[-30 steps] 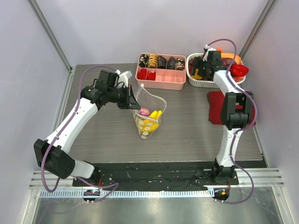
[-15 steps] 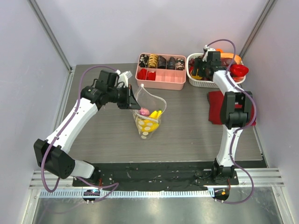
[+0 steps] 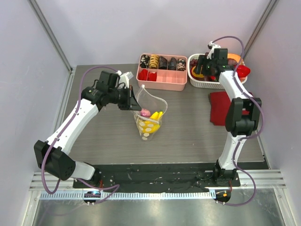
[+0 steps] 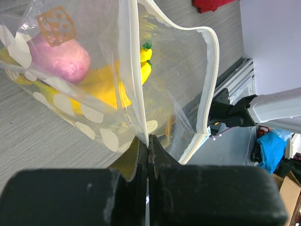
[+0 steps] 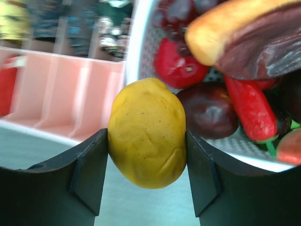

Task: Place the food in the zip-top bag and seal the zipper
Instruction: Pick up the fake vegetable from the bin, then place the fake vegetable in the zipper food storage bag.

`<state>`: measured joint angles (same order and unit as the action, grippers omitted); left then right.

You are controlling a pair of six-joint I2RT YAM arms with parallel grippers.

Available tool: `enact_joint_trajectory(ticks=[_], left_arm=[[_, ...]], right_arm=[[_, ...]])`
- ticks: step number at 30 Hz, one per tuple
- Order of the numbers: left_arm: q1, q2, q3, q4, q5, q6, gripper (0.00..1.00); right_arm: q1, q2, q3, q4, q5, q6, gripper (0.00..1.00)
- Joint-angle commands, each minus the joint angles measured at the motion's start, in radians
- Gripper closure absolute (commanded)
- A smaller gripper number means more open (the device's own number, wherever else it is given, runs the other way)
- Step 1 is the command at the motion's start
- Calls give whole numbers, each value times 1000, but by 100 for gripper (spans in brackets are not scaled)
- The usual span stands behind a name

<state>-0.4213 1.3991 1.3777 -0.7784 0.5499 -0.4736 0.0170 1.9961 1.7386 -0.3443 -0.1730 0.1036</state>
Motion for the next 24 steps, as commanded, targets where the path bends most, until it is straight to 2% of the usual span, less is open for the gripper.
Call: enact_joint_trajectory(ticks=[1, 4, 7, 11, 12, 16, 24], left_arm=[[4, -15, 12, 2, 16, 24, 100], [3, -12, 12, -2, 22, 27, 100], [6, -11, 15, 1, 30, 24, 100], [7, -15, 18, 10, 45, 15, 100], [7, -15, 17, 14, 45, 15, 100], [7, -18, 17, 16, 47, 16, 100], [7, -25, 3, 39, 68, 12, 100]], right_arm=[[-2, -236, -22, -45, -208, 34, 68], [9, -383, -62, -77, -363, 61, 71], [90, -540, -131, -119, -430, 39, 73], [309, -680, -181, -200, -350, -67, 74], [392, -695, -186, -225, -333, -70, 74], [544, -732, -238, -262, -267, -55, 74], [678, -643, -301, -230, -184, -91, 74]])
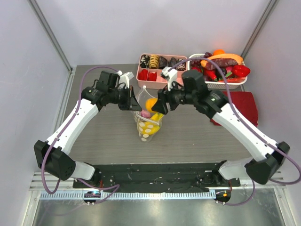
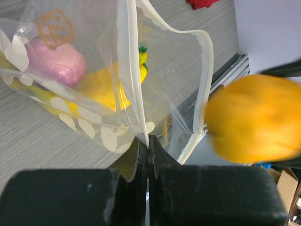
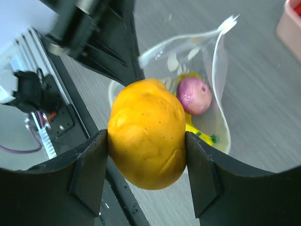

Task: Place the food in the zip-top bag and seal the zipper
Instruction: Place the fake vegetable in the zipper food storage bag.

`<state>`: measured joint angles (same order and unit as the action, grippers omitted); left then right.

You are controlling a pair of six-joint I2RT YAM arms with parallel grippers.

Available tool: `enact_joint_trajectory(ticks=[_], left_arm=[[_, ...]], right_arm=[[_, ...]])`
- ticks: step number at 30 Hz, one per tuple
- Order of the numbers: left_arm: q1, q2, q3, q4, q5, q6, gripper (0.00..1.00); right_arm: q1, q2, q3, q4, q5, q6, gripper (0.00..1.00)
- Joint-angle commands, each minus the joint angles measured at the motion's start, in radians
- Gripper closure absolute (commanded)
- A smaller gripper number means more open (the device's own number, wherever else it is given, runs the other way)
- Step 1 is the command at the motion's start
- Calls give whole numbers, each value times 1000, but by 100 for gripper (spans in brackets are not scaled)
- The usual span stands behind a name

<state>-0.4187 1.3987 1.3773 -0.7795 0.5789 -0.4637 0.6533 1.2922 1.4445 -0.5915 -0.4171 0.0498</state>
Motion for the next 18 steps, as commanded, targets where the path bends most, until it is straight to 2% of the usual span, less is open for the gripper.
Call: enact_joint_trajectory(ticks=[1, 5, 7, 10, 11, 14, 18], left_arm=[[4, -23, 5, 40, 42, 2, 100], [4, -23, 0, 46, 53, 2, 100], [6, -24, -6, 52, 62, -1, 100], [6, -29, -18, 59, 70, -1, 100], [9, -29, -18, 59, 75, -3, 100], [12, -30, -18, 62, 78, -6, 100], [17, -32, -21, 65, 81, -9, 100]], right_arm=[[52, 77, -10, 25, 72, -42, 75], [74, 157, 10, 79, 141, -44, 74], [77, 194, 30, 119, 168, -45, 70], [88, 237, 75, 130, 169, -41, 40], [88, 242, 83, 127, 172, -33, 27], [89, 236, 97, 108, 175, -21, 8], [57, 179, 80, 81, 178, -16, 2]])
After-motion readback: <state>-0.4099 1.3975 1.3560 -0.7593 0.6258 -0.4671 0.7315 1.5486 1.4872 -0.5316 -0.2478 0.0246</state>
